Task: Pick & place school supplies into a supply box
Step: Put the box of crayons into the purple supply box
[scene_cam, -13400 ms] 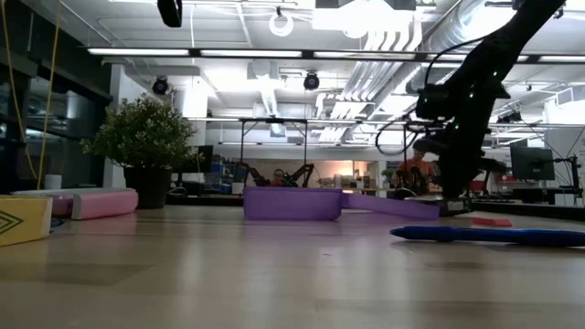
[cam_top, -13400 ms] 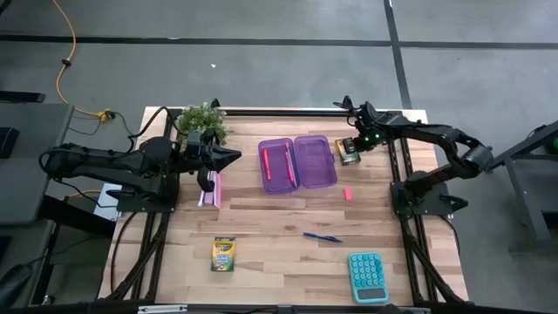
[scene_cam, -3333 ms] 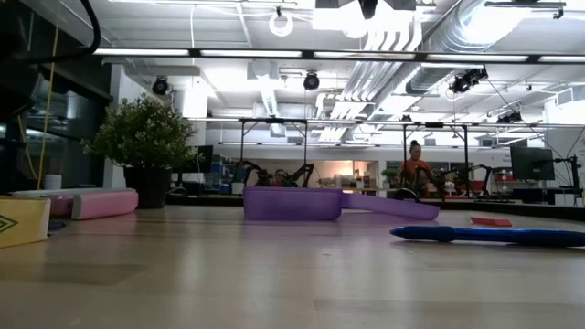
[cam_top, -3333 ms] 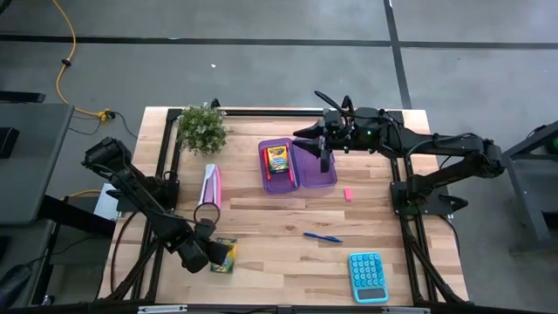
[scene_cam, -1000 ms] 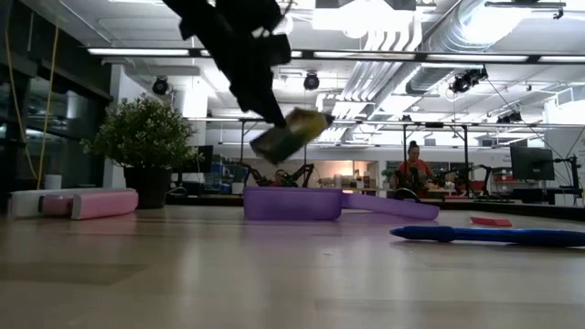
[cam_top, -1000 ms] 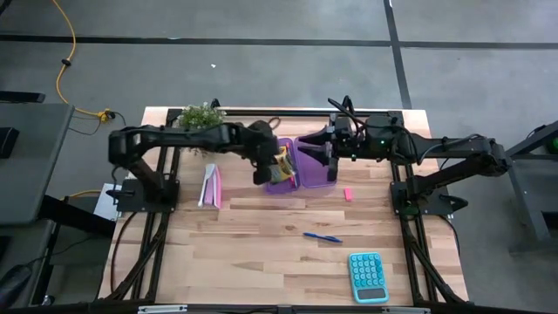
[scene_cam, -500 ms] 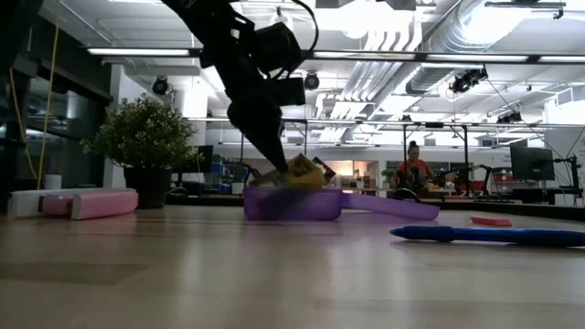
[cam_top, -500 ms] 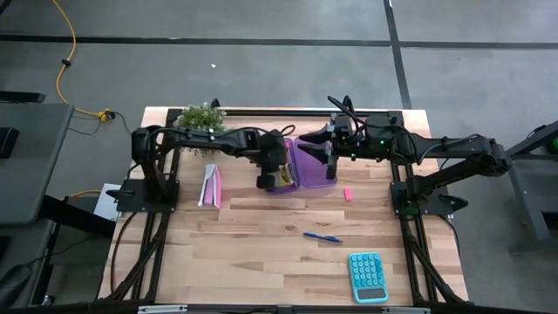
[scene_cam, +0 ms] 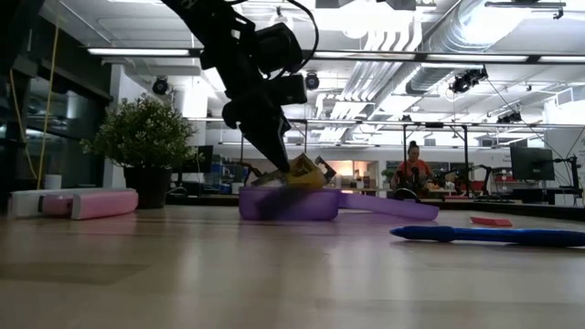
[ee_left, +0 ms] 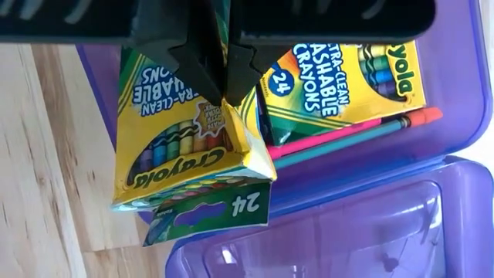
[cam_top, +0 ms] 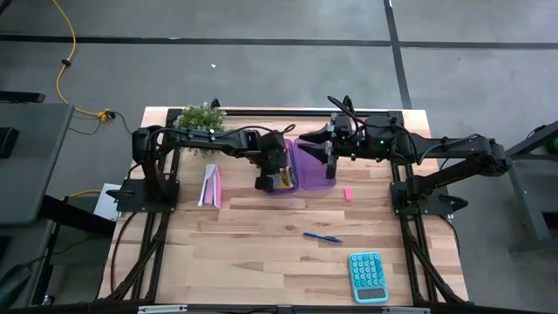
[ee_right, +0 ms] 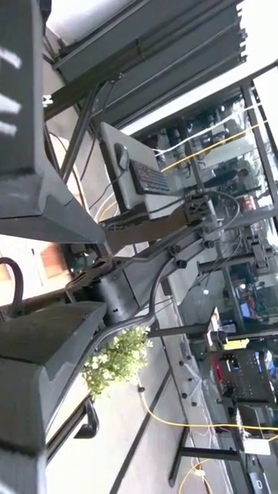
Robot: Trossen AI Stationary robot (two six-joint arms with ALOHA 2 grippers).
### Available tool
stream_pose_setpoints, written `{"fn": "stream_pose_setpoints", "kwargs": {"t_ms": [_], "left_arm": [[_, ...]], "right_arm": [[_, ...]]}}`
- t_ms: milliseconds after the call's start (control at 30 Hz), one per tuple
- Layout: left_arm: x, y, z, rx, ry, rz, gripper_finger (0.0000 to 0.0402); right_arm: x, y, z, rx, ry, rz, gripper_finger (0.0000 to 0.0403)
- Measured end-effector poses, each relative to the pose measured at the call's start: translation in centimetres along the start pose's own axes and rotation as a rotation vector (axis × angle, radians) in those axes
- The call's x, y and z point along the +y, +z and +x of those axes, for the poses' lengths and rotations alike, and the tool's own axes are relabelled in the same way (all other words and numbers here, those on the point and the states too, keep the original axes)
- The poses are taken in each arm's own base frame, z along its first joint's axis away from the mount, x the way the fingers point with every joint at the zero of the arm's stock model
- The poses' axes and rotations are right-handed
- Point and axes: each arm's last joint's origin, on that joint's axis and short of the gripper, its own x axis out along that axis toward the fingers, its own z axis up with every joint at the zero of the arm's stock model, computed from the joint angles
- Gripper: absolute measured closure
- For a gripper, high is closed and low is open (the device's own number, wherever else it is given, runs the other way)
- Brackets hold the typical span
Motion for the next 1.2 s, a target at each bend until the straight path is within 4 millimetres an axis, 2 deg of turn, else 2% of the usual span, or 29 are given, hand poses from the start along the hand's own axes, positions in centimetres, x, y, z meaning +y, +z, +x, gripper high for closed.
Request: {"fn": "stream_pose_setpoints", "kwargs": {"t_ms": [300,667,767,933,1100,1200], "left_arm": [[-0.1,0.0,0.0,0.0,0.0,-0.004,0.0374],[0.1,-0.1,-0.2,0.003,0.005,-0.112,0.0298],[0.4,0.2,-1.6,-0.024,0.042,-0.116,0.0276],[1.2,0.4,-5.0,-0.104,0.118,-0.149,0.0248],[2.0,0.1,-9.5,-0.207,0.16,-0.303,0.0236],[2.0,-0.7,-12.2,-0.289,0.159,-0.411,0.0246]], "right_arm": [[0.0,-0.1,0.0,0.006,-0.002,-0.001,0.0277],[0.0,-0.1,0.0,0.006,-0.004,-0.001,0.0277],[0.0,-0.1,0.0,0.006,-0.005,-0.001,0.0277],[0.0,-0.1,0.0,0.006,-0.005,-0.004,0.0277],[0.0,-0.1,0.0,0.006,-0.005,-0.019,0.0277],[-0.1,-0.3,0.0,0.036,-0.012,-0.028,0.0277]]}}
